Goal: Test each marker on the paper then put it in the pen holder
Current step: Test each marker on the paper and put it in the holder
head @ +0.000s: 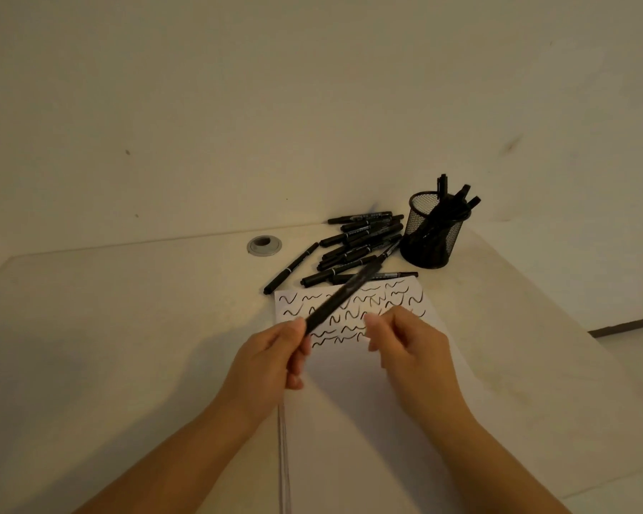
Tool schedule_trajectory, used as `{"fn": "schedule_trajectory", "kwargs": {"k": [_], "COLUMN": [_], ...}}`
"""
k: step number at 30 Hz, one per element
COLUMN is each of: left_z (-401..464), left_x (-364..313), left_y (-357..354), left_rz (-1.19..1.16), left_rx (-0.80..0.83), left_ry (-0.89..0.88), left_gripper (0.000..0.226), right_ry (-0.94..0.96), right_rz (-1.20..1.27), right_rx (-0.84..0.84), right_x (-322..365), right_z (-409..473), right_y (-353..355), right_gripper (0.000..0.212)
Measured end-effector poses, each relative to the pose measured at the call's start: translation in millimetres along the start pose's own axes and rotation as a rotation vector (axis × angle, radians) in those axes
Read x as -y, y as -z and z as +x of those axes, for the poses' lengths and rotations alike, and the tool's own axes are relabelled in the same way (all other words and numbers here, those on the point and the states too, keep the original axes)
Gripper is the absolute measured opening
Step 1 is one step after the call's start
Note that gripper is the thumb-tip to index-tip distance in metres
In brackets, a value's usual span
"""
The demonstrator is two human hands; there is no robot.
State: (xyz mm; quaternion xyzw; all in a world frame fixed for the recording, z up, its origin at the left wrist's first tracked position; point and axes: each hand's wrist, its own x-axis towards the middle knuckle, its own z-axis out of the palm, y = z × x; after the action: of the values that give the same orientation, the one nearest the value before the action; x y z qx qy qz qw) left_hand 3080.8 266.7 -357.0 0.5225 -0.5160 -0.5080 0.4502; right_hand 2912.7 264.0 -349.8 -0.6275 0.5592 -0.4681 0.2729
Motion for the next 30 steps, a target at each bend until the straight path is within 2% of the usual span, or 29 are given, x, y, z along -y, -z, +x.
{"fn": "schedule_trajectory", "kwargs": {"k": [2,5,8,12,14,17,21,25,30], "left_z": [4.9,8.4,9.1,14.6,21.5,40.1,84.8,144.7,200.9], "left_x": [-5.1,-13.9,-24.0,-42.0,-51.4,-63.8,-71.8,-59.7,-37.5], "left_y": [2.6,-6.3,-20.1,-30.3,-34.1,-36.1,-35.5,-29.7,-18.7], "left_rz": [0.094,0.235,0.264,0.239,0.191,0.152,0.265,0.619,1.053], "left_rx": [-0.024,0.040,0.115,0.141,0.149,0.171,0.160,0.032,-0.075], "left_ry": [-0.013,-0.066,-0.116,-0.190,-0.215,-0.254,-0.225,-0.169,-0.231], "left_gripper": [0.040,0.042,0.042,0.044,0.052,0.063,0.056,0.034,0.014], "right_ry": [0.297,0.602,0.756,0.897,0.921,0.818,0.493,0.291,0.135], "right_rz": [-0.312,-0.628,-0.749,-0.820,-0.815,-0.772,-0.533,-0.308,-0.336], "right_rx": [-0.075,-0.035,-0.014,0.045,0.040,-0.047,-0.261,-0.388,-0.329], "right_x": [0.7,1.9,4.1,5.4,10.1,20.1,33.6,32.3,10.9], "right_z": [2.4,11.9,25.2,46.1,59.5,84.4,123.3,159.9,179.4], "right_y": [7.8,15.8,24.4,40.6,50.2,66.6,93.7,115.8,113.8], "right_gripper": [0.008,0.036,0.038,0.024,0.018,0.022,0.034,0.037,0.024]}}
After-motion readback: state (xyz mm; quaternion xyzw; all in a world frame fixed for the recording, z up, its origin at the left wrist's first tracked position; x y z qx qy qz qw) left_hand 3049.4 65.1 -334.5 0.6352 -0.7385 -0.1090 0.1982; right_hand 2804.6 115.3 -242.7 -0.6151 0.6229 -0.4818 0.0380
